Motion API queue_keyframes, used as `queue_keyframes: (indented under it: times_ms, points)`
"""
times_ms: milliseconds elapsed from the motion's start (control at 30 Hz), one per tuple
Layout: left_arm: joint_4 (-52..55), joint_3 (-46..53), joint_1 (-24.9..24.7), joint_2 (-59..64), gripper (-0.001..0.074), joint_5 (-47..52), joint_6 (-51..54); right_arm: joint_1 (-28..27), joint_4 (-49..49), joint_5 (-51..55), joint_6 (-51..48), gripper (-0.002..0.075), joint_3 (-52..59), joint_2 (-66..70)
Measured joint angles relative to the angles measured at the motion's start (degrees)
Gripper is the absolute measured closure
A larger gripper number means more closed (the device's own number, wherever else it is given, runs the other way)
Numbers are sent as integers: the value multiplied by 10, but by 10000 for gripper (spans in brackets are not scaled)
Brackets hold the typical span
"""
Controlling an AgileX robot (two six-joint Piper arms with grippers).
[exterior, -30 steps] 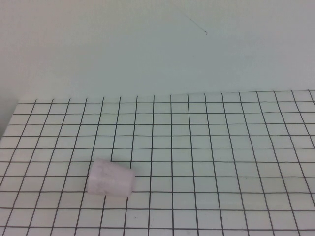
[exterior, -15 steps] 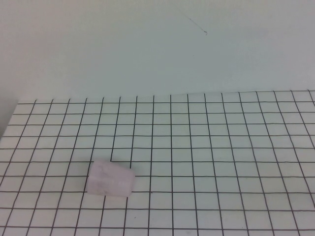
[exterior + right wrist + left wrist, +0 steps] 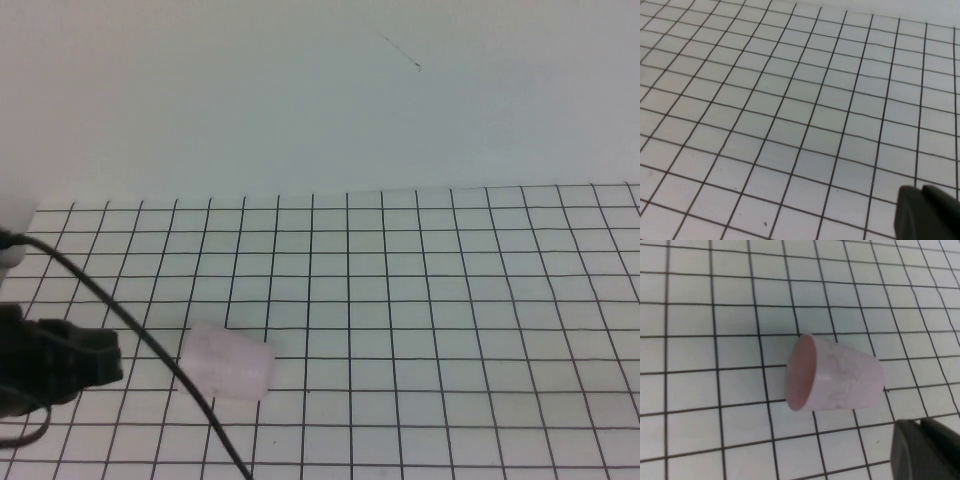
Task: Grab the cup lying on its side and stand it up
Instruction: Stand the fallen cup upright
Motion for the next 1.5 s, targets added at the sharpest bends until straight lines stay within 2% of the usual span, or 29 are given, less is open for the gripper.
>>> queue_keyframes:
  times_ms: [67, 133, 200, 333, 400, 800, 900, 1000, 1167, 1433, 1500]
  points:
    - [-6, -26, 0, 52, 720, 13, 7, 0, 2, 7, -9, 727, 0, 0]
    - [-6, -51, 0, 103, 664, 27, 7, 0, 5, 9, -13, 727, 0, 0]
    - [-10, -78, 0, 148, 564, 50, 7, 0, 7, 10, -14, 727, 0, 0]
    - [-14, -134, 0, 230, 316, 101, 14, 0, 10, 14, -15, 727, 0, 0]
    - [-14, -158, 0, 261, 274, 116, 18, 0, 14, 17, -15, 727, 0, 0]
    - [-16, -214, 3, 378, 328, 97, 32, 0, 20, 33, -15, 727, 0, 0]
    - [-22, -227, 21, 400, 328, 103, 32, 0, 21, 33, -15, 727, 0, 0]
    - [-74, -233, 53, 414, 328, 124, 53, 0, 21, 33, -15, 727, 0, 0]
    - [-214, -233, 88, 441, 328, 206, 157, 0, 21, 33, -15, 727, 0, 0]
    - [-230, -233, 80, 485, 331, 213, 162, 0, 21, 30, -15, 727, 0, 0]
    - [-237, -233, 80, 493, 363, 212, 162, 0, 22, 29, -15, 727, 0, 0]
